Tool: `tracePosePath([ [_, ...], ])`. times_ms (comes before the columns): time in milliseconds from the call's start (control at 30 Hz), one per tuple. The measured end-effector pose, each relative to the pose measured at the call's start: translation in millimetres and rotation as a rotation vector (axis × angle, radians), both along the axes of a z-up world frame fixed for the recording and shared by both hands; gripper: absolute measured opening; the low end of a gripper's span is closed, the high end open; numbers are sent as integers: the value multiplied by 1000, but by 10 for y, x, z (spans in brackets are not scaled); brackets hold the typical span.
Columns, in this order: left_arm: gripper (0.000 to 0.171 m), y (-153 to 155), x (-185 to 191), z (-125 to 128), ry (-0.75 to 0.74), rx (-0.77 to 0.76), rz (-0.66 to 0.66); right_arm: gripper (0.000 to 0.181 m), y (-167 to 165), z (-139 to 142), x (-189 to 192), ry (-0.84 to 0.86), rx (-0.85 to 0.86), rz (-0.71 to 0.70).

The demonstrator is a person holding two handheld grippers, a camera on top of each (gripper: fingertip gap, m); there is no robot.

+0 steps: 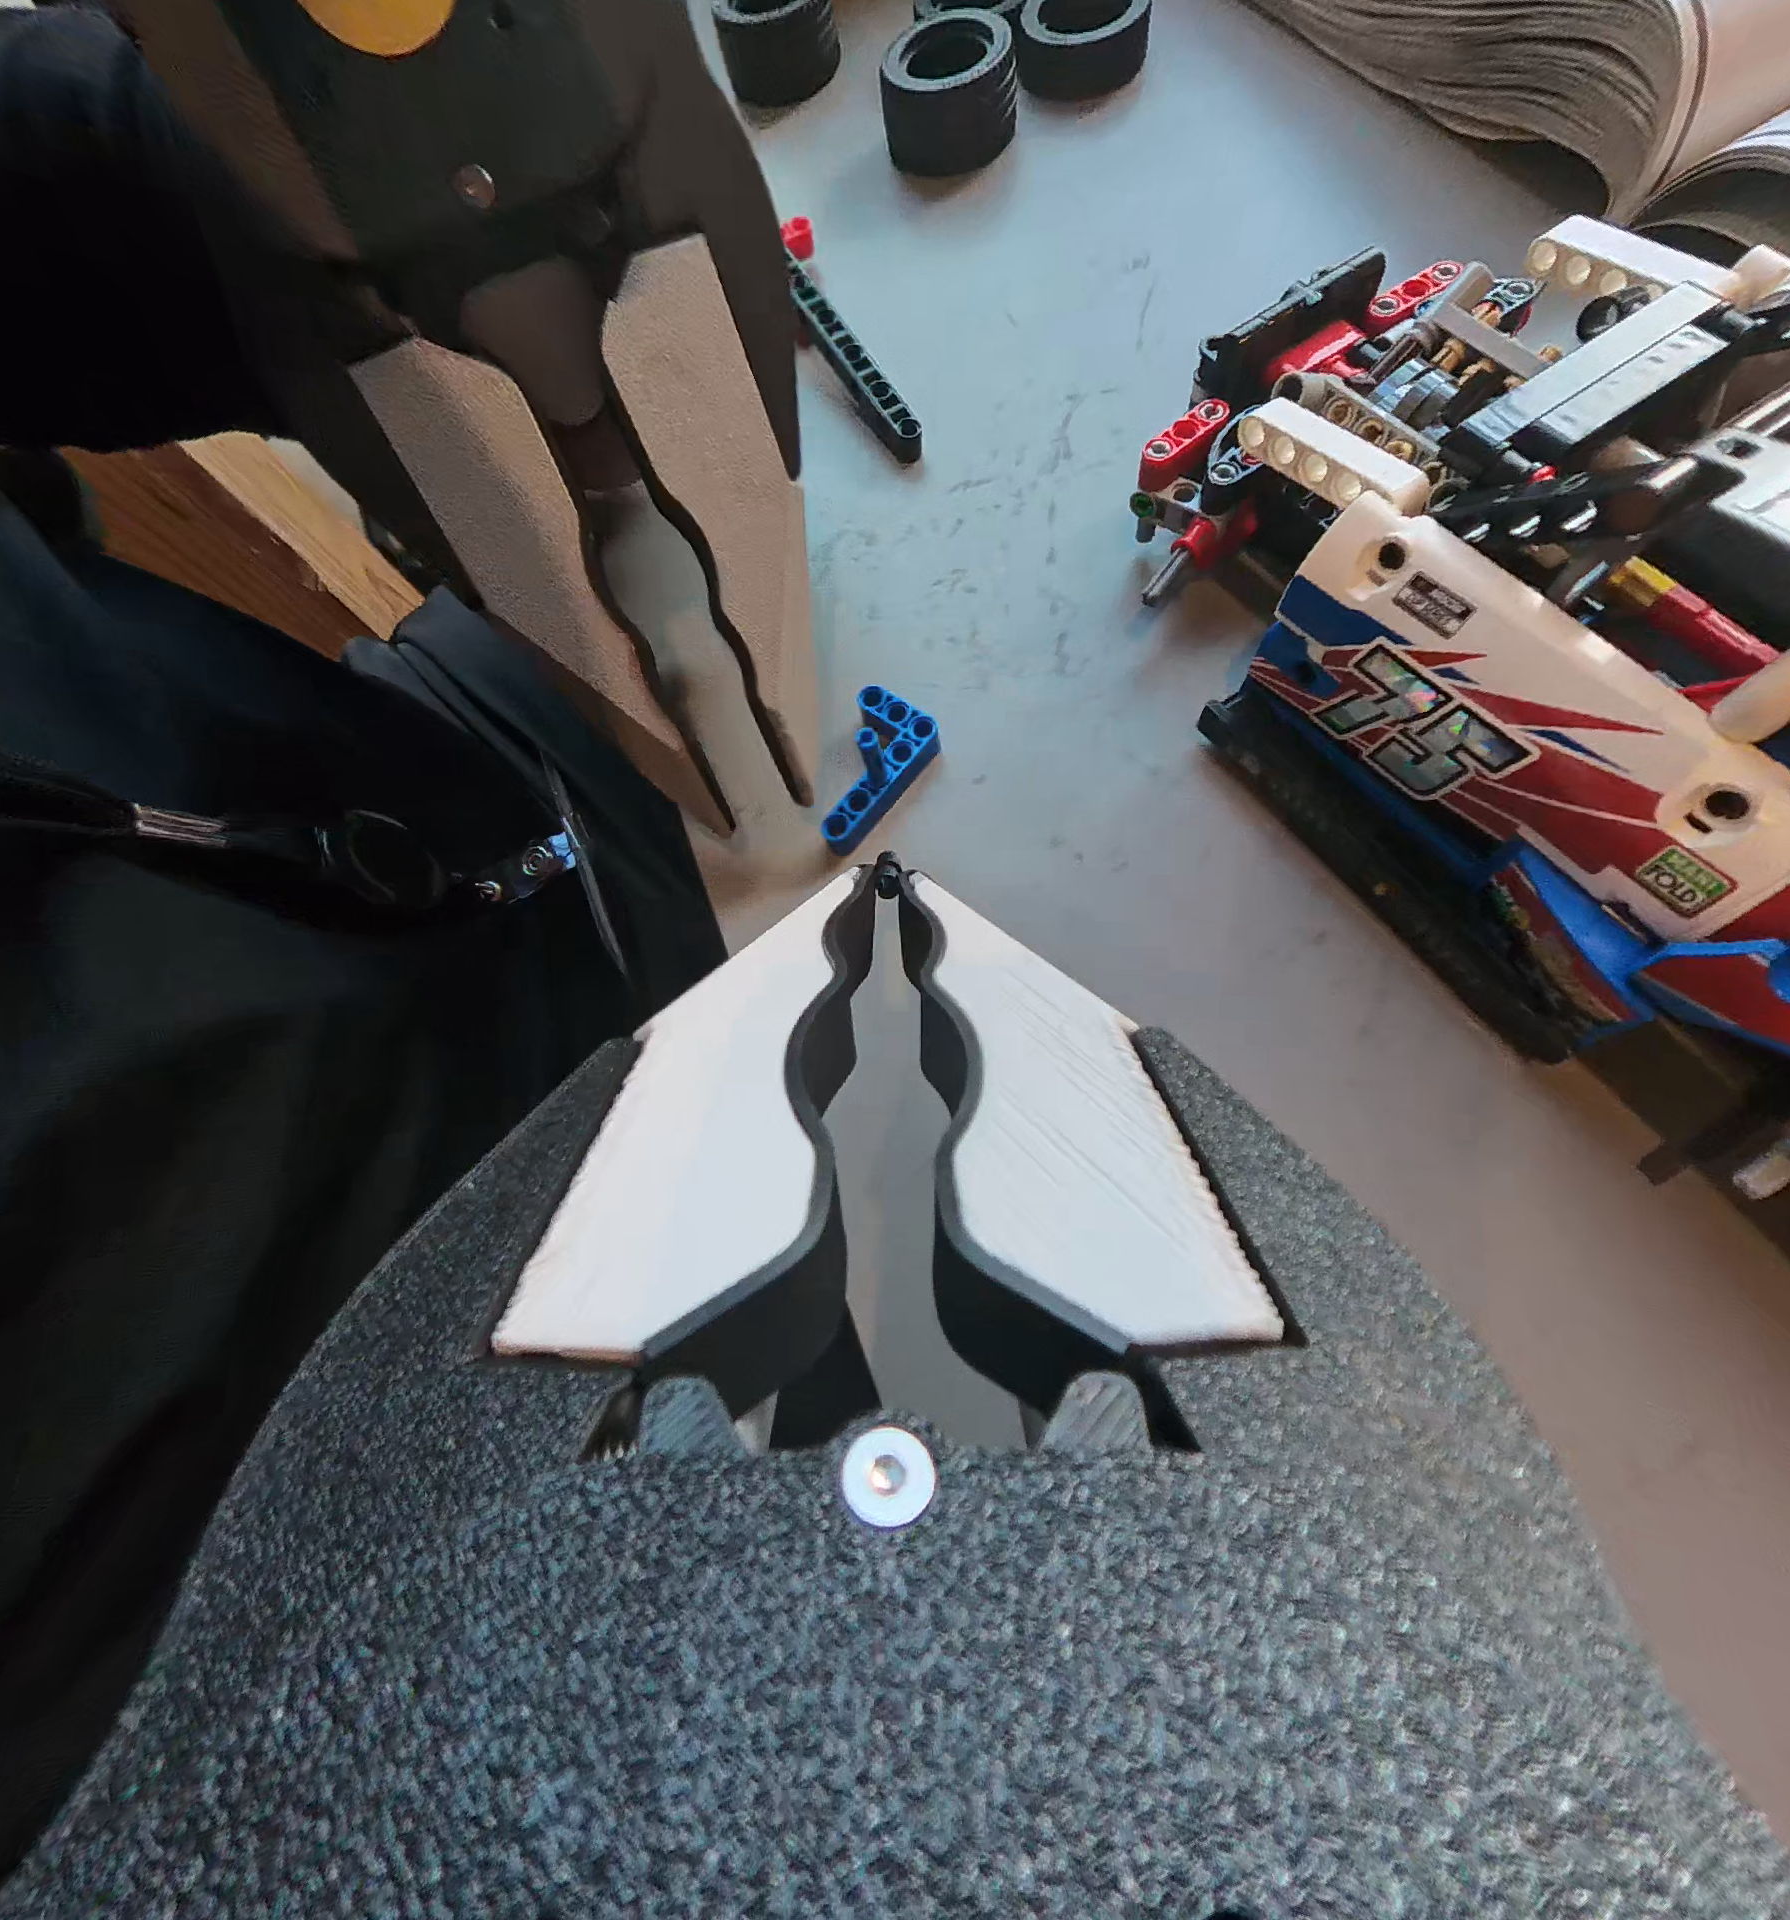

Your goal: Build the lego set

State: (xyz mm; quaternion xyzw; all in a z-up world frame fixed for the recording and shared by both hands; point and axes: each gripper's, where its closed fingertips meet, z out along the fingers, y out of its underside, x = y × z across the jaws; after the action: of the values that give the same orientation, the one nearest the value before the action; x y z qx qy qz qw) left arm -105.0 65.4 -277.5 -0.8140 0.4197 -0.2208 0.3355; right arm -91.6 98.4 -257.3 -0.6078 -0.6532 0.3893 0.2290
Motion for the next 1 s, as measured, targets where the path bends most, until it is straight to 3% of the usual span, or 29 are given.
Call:
tracePosePath([
  [67,10,7,-35,111,-10,39,25,4,-25,2,24,2,-10,1],
  [233,30,214,-342,159,56,76,123,4,-86,-28,-11,-17,-1,13],
  [367,44,266,-260,-18,88,61,33,3,-135,-59,-79,-65,31,33],
  [533,42,278,-227,-60,100,12,-91,3,-122,-86,-65,-160,87,38],
  [600,31,250,-206,-41,70,-27,-120,3,-92,-91,-53,-187,91,22],
  [833,12,242,-178,-99,40,-39,108,4,-26,-116,-55,-179,51,-26],
  [1000,25,142,-201,5,-1,-37,182,4,-37,-61,-46,-145,-2,-6],
])
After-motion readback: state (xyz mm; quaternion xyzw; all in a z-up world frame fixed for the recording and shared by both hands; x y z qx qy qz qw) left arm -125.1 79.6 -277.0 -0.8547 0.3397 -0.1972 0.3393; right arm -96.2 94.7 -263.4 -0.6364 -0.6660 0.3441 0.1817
